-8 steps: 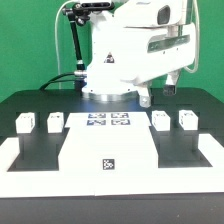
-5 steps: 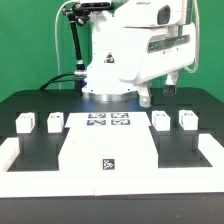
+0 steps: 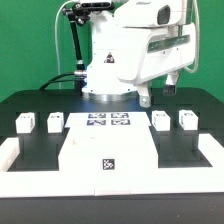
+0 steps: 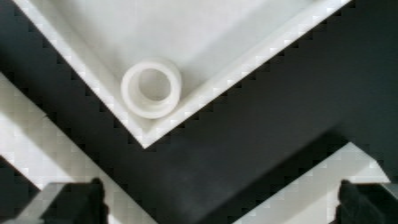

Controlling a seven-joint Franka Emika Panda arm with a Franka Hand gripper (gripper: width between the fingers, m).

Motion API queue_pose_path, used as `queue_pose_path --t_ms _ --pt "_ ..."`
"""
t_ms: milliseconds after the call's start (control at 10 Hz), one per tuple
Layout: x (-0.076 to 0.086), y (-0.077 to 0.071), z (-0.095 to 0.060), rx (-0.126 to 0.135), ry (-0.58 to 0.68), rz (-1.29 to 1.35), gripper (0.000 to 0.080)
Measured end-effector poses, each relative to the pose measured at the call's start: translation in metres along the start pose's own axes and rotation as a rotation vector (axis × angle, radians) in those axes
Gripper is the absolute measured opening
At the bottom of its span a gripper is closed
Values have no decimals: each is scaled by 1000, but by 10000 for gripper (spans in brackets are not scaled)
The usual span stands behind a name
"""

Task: Assemble square table

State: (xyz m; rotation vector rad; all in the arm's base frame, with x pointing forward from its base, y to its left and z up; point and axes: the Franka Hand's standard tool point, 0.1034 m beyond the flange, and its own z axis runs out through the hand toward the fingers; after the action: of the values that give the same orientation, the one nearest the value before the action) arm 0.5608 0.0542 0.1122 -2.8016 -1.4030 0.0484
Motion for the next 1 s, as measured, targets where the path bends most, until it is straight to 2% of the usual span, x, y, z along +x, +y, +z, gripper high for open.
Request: queue_pose_path --t_ms 200,500,700,800,900,1000 --pt "-10 6 2 -10 4 -183 650" --pt "-29 16 8 6 -13 -300 650" --pt "-28 15 8 6 -12 -294 650" --pt "-28 16 8 3 -11 -308 650" --pt "-28 16 10 -13 -1 -383 650" --pt "-34 13 16 -25 7 -447 650"
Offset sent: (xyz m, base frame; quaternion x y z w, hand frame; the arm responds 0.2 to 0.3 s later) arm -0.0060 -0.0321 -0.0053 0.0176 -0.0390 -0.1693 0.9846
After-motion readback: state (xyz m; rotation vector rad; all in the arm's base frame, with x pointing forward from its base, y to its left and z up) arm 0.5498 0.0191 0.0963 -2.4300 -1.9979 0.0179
